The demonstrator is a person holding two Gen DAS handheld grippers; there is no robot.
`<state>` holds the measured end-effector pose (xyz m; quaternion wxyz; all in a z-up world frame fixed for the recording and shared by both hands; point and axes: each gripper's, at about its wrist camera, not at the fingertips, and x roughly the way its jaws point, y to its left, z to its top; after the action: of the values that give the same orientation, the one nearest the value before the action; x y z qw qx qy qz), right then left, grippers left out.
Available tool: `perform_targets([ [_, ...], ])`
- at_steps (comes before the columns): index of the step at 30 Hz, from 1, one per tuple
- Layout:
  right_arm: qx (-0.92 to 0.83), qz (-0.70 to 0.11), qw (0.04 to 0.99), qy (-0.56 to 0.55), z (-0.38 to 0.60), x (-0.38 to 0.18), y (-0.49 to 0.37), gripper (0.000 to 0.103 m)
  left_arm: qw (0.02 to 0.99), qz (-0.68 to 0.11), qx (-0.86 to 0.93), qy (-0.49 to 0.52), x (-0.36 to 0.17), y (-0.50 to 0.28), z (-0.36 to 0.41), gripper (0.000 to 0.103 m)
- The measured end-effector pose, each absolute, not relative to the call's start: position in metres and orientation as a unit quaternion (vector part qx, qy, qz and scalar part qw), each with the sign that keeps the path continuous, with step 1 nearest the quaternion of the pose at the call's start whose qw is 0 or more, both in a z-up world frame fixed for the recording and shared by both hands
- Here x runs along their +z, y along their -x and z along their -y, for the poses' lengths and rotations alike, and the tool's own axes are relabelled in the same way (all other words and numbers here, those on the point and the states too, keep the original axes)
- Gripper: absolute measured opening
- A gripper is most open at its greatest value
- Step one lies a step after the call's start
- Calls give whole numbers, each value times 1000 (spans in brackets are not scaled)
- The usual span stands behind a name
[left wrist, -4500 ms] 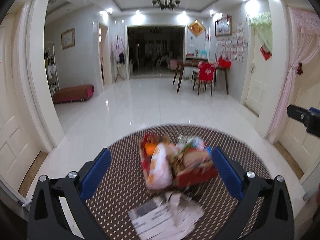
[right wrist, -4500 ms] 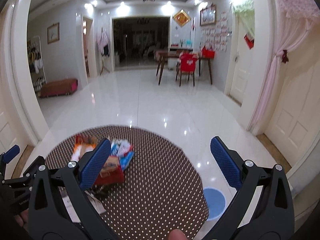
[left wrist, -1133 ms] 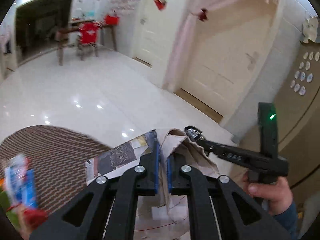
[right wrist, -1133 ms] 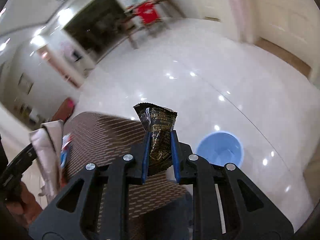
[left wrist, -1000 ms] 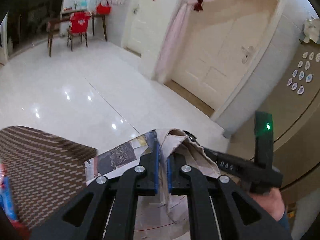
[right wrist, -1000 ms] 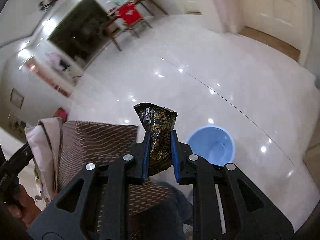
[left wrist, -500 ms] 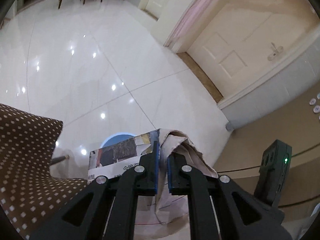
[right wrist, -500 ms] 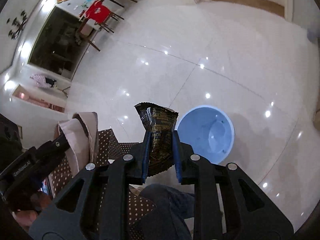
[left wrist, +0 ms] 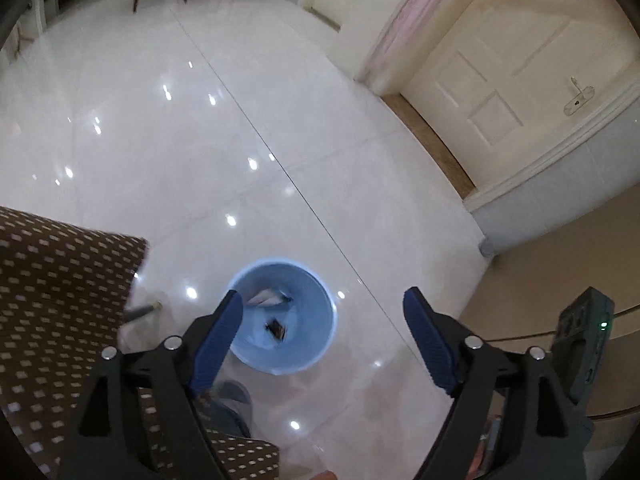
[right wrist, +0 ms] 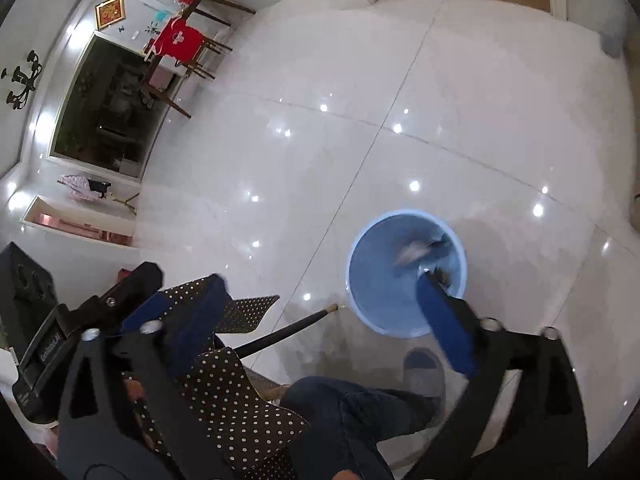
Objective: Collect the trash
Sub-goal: 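Open both tools to drop the newspaper and wrapper into the wastebasket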
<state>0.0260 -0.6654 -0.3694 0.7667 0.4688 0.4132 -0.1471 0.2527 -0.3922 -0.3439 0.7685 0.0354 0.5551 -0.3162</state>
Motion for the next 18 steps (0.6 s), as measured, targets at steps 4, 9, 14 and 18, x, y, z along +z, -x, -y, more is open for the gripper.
perform_targets([
  [4,-172,-405,784,-438,656,-343,-23,97,794,-513,-323,-50,-309,-239,382,88],
  [9,-193,-383,811,-399,638,-303,-16,97,819,-463,-333,-64,-268,-214,361,88],
  [14,-200,-363,837,-357,616,-264,-8,97,840,-423,-332,-69,-229,-191,342,88],
  [18,-203,-343,857,-327,598,-234,-2,97,852,-397,-334,-69,-201,-175,318,89],
])
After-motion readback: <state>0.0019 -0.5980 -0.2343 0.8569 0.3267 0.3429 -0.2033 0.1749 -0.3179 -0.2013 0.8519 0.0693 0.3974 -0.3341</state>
